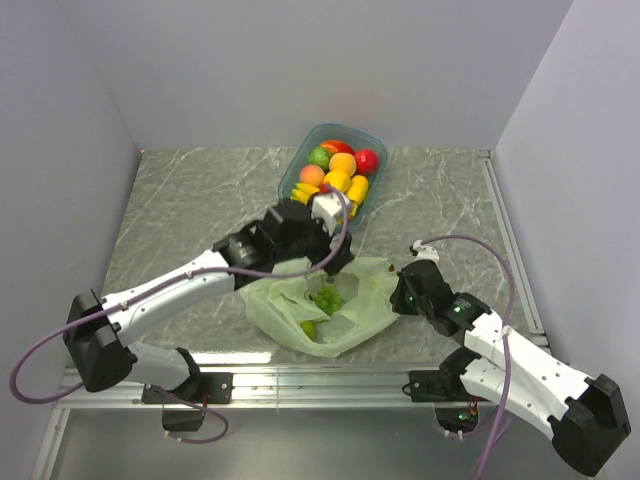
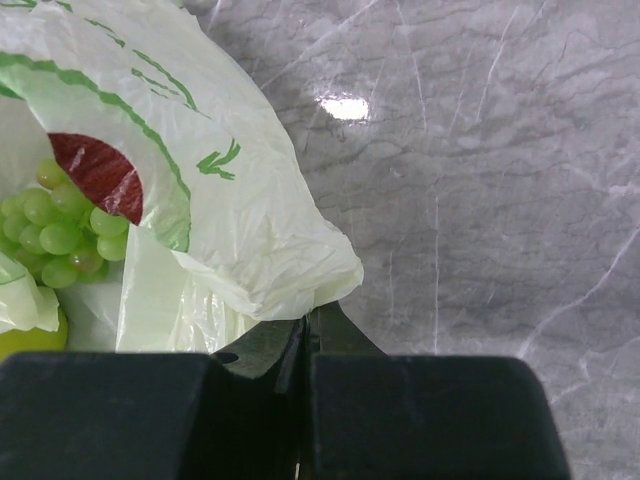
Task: Untie the knot of the plastic bag and take out the fruit
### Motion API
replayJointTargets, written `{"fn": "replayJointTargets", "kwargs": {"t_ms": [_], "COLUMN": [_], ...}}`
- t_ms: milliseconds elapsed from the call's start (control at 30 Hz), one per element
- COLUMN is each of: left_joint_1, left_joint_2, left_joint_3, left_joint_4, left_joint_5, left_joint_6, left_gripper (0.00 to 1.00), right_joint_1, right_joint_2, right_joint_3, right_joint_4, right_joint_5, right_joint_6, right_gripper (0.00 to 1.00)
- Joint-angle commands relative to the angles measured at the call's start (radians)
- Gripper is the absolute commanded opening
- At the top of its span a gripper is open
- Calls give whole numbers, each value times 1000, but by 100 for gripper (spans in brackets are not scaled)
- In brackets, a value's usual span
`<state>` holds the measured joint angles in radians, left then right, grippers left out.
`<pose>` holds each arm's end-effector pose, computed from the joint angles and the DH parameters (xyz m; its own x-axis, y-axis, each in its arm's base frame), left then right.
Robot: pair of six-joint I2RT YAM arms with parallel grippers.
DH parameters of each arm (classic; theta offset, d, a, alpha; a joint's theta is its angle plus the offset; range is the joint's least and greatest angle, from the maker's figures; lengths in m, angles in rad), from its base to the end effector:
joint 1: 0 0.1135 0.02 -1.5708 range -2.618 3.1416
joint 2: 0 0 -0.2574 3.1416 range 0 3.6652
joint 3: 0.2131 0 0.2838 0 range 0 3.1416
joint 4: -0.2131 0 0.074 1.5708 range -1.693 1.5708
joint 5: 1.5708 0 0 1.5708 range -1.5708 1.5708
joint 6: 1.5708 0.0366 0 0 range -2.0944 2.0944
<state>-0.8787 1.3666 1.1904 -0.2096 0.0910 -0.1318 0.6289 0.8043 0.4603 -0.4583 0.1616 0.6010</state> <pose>0.2232 -0.2745 0.3345 -0.3459 0.2122 -0.9140 0.7818 0.6038 -0.1557 0.1647 0.1125 0.1827 -0.7567 0.1397 -0.6387 -0.0755 0.9517 0.2976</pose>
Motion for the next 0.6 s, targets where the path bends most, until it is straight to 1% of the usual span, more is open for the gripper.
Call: {"fn": "replayJointTargets", "kwargs": {"t_ms": [0, 33, 100, 167, 200, 333, 367, 433, 500, 533, 567], "left_joint_1": [-68, -103, -132, -158, -180, -204, -204, -204, -197, -195, -194], "left_joint_2": [-26, -34, -28, 12, 31, 132, 149, 204, 251, 302, 321], "left_joint_3": [-104, -124, -155, -135, -121, -81, -71, -63, -31, -12, 12], "left_joint_4": [-94, -88, -79, -102, -115, -151, -154, -154, -190, -206, -215], "left_joint_5": [-68, -86, -152, -177, -186, -183, -200, -279, -307, -327, -344], "left_joint_6": [-49, -54, -63, -66, -60, -48, -58, -69, -71, -74, -87], "left_gripper": [79, 77, 74, 71, 71, 72, 72, 73, 72, 73, 74], "right_joint_1": [5, 5, 5, 5, 5, 5, 5, 6, 5, 5, 5], "right_joint_2": [-8, -2, 7, 12, 13, 22, 24, 30, 35, 36, 38], "right_joint_3": [46, 46, 46, 46, 44, 46, 46, 46, 44, 44, 46], "right_joint_4": [9, 10, 12, 15, 18, 24, 26, 32, 41, 43, 43], "right_joint_5": [35, 33, 30, 27, 26, 29, 29, 27, 21, 16, 15], "right_joint_6": [0, -1, 5, 8, 8, 6, 8, 11, 14, 14, 16], "right_gripper": [0, 0, 0, 0, 0, 0, 0, 0, 0, 0, 0]}}
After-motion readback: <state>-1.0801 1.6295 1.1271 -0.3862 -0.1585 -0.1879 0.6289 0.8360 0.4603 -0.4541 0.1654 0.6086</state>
